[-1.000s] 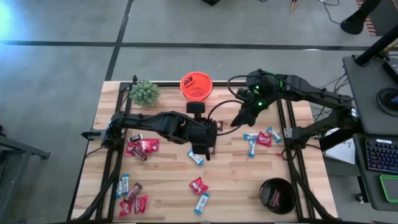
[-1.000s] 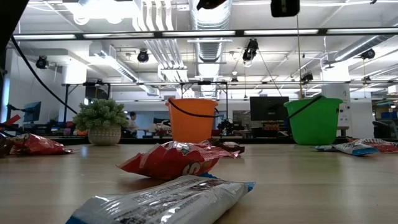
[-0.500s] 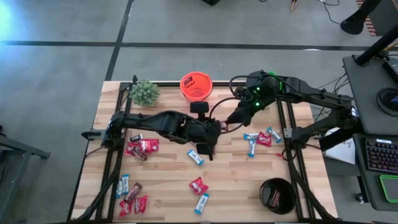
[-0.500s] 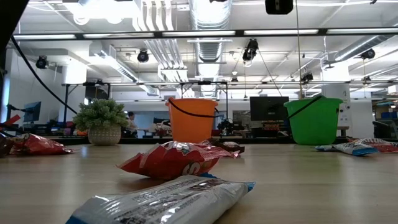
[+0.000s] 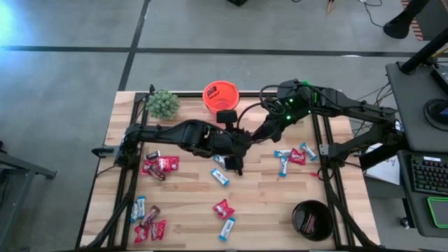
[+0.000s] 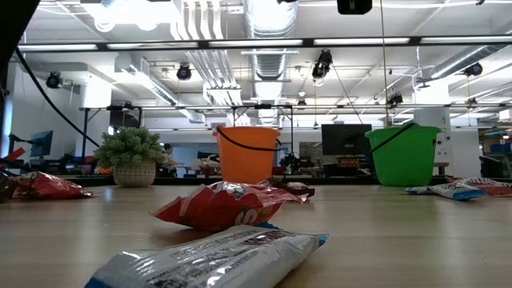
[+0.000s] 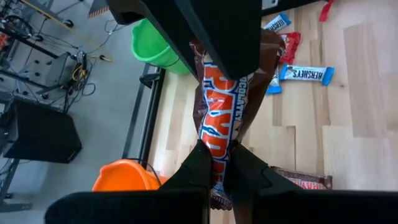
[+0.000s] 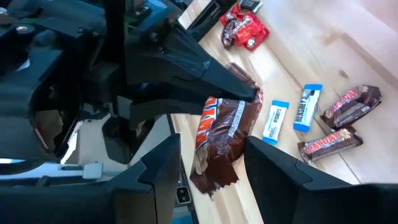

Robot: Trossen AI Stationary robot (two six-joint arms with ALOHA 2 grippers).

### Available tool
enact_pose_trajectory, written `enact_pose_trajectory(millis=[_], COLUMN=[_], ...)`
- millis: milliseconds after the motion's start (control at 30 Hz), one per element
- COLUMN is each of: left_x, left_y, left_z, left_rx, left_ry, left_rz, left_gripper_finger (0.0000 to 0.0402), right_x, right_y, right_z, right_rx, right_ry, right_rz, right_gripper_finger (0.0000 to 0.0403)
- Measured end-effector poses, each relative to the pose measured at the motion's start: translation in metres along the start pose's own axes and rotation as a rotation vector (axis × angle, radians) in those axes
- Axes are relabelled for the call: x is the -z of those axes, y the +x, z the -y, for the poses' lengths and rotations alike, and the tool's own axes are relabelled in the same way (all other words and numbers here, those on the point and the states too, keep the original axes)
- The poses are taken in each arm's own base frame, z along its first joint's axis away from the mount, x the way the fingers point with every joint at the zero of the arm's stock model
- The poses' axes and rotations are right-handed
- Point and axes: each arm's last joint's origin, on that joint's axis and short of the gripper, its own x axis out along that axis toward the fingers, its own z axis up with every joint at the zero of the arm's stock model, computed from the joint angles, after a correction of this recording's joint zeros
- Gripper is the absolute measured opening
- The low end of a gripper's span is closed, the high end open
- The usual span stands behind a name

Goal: Organize candy in baskets
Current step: Put the brown chocolate bar into the black bucket

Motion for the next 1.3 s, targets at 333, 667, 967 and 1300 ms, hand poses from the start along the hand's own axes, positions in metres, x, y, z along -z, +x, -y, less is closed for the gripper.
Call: enact_pose_trajectory(millis=[333,667,967,1300], left_x=[-0.0020,-0.0019,-0.0019,-0.0020], left_y=[-0.0001,-0.0001,-0.0001,-0.0001], left_z=[-0.0003,-0.0003,-0.0003,-0.0003], left_rx=[0.006,0.007,0.007,0.007], left_ry=[0.009,0.011,0.014,0.013], left_rz=[0.018,0.018,0.018,0.019], left_gripper_finger=[0.0004,0.0004,0.0004,0.0007], right_x=[-0.0003,-0.0003,0.0004,0.0005], right_y=[0.0010,0.0067,0.0075,0.0074], right_z=[0.0014,0.0027,0.0021,0.0020], right_rx=[0.026,0.026,0.022,0.020], right_ry=[0.002,0.013,0.001,-0.002], right_rz=[0.011,-0.013,-0.021,-0.022], right_gripper_finger=[0.0145,0.0134,0.0057,0.0045])
